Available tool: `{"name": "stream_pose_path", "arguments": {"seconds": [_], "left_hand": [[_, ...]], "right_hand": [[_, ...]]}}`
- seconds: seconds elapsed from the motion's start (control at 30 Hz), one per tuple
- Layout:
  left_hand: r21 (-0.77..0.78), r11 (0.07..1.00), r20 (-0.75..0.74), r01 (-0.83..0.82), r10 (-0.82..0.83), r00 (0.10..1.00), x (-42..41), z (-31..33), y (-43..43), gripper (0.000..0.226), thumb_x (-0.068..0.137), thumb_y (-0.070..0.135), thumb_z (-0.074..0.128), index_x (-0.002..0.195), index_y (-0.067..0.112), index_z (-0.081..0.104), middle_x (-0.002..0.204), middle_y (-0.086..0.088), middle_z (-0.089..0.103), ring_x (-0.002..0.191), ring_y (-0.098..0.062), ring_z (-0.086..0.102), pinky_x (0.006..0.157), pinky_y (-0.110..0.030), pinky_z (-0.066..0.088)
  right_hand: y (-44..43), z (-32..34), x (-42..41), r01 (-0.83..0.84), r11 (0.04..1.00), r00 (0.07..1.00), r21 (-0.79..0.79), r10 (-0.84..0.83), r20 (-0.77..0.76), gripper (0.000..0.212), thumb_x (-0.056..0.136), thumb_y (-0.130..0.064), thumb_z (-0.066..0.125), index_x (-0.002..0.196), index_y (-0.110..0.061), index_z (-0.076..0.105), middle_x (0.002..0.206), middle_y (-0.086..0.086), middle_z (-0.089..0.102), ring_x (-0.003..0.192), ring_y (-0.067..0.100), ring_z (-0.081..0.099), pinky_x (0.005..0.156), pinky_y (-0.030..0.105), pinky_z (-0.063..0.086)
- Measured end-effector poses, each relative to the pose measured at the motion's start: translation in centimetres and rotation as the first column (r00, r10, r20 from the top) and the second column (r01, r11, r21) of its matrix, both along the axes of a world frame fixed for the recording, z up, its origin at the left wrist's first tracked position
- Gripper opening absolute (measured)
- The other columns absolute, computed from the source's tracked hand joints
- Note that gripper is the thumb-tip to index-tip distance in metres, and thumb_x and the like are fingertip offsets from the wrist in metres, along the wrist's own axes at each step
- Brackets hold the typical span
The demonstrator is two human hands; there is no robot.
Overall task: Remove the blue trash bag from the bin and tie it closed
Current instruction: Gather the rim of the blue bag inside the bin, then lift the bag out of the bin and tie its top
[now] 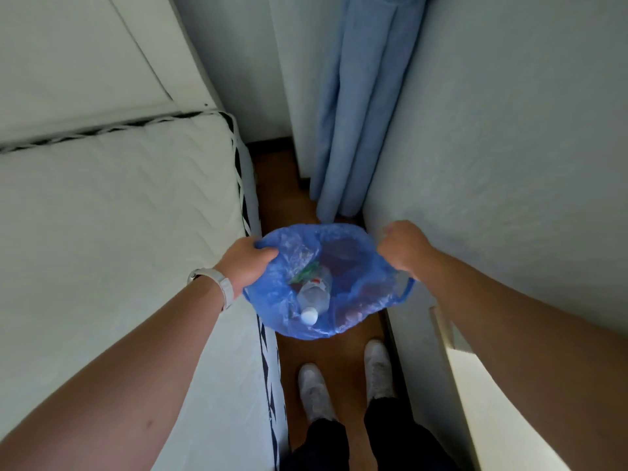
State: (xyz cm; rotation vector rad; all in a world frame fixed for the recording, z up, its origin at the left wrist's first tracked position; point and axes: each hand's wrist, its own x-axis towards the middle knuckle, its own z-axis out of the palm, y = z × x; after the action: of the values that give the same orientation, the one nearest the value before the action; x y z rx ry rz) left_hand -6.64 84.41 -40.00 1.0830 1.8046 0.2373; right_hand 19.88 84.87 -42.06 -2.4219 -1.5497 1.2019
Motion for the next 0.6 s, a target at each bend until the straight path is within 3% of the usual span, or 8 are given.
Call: {"name": "stream_pose_path", "arguments": {"seconds": [0.1,0.17,0.27,0.37,0.47,0.53,0.6], "left_hand": [[-0.004,1.000,0.025,0.019,-0.019,1.000,-0.3,3.1,-0.6,0.026,0.081,0.018,0.060,0.091,-0.006,0.067,0.093,-0.030,0.070,0.072,-0.025,0.062,0.070,-0.040,0.052],[0.001,1.000,0.063,0.002,-0.002,0.998,-0.4,5.2,-1.2,0.019,0.084,0.009,0.057,0.091,-0.005,0.069,0.093,-0.030,0.070,0.073,-0.026,0.063,0.070,-0.035,0.050],[-0.007,0.997,0.158,-0.079,0.079,0.984,-0.6,8.2,-2.0,0.017,0.083,0.000,0.055,0.083,0.001,0.072,0.084,-0.024,0.072,0.070,-0.027,0.066,0.068,-0.032,0.053],[-0.028,0.984,0.259,-0.176,0.177,0.950,-1.1,11.5,-2.5,0.021,0.086,-0.004,0.053,0.088,0.004,0.072,0.084,-0.019,0.071,0.070,-0.026,0.068,0.057,-0.026,0.053],[-0.038,0.974,0.373,-0.224,0.222,0.901,-1.8,15.0,-2.8,0.026,0.088,-0.005,0.048,0.101,-0.001,0.070,0.088,-0.017,0.073,0.071,-0.023,0.070,0.057,-0.024,0.055],[-0.013,0.968,0.417,-0.249,0.232,0.879,-2.4,17.1,-2.6,0.027,0.089,-0.003,0.048,0.105,-0.002,0.069,0.097,-0.020,0.072,0.081,-0.027,0.070,0.066,-0.029,0.057],[0.030,0.965,0.424,-0.259,0.222,0.878,-2.9,19.0,-2.4,0.025,0.089,0.000,0.049,0.106,-0.004,0.068,0.101,-0.022,0.071,0.088,-0.031,0.067,0.074,-0.034,0.054]], "right_hand": [[-1.3,2.1,-0.4,-0.017,0.998,0.994,-0.053,0.011,-0.105,0.025,0.085,-0.006,0.052,0.105,0.005,0.061,0.108,0.026,0.064,0.103,0.041,0.062,0.077,0.034,0.049],[-2.6,2.4,-0.9,-0.005,0.999,0.988,-0.042,-0.002,-0.152,0.037,0.084,-0.011,0.059,0.118,0.003,0.058,0.114,0.026,0.064,0.106,0.040,0.062,0.085,0.037,0.052],[-4.5,2.8,-2.0,-0.027,0.997,0.982,-0.072,0.013,-0.188,0.069,0.081,-0.025,0.070,0.142,-0.009,0.043,0.135,0.017,0.056,0.119,0.030,0.058,0.095,0.029,0.044],[-5.3,2.9,-3.0,-0.086,0.994,0.978,-0.070,0.071,-0.196,0.090,0.076,-0.038,0.075,0.150,-0.015,0.028,0.148,0.013,0.044,0.132,0.028,0.047,0.107,0.034,0.038],[-5.0,3.5,-4.0,-0.104,0.993,0.964,-0.061,0.085,-0.250,0.101,0.071,-0.041,0.080,0.151,-0.018,0.023,0.149,0.014,0.040,0.133,0.029,0.045,0.107,0.035,0.039],[-4.7,4.3,-4.4,-0.119,0.992,0.960,-0.046,0.103,-0.259,0.086,0.073,-0.036,0.080,0.145,-0.014,0.038,0.137,0.014,0.052,0.119,0.027,0.056,0.095,0.030,0.045],[-4.5,5.3,-4.5,-0.138,0.990,0.955,-0.002,0.133,-0.264,0.045,0.078,-0.024,0.076,0.117,-0.006,0.063,0.101,0.012,0.069,0.082,0.017,0.063,0.067,0.024,0.047]]}}
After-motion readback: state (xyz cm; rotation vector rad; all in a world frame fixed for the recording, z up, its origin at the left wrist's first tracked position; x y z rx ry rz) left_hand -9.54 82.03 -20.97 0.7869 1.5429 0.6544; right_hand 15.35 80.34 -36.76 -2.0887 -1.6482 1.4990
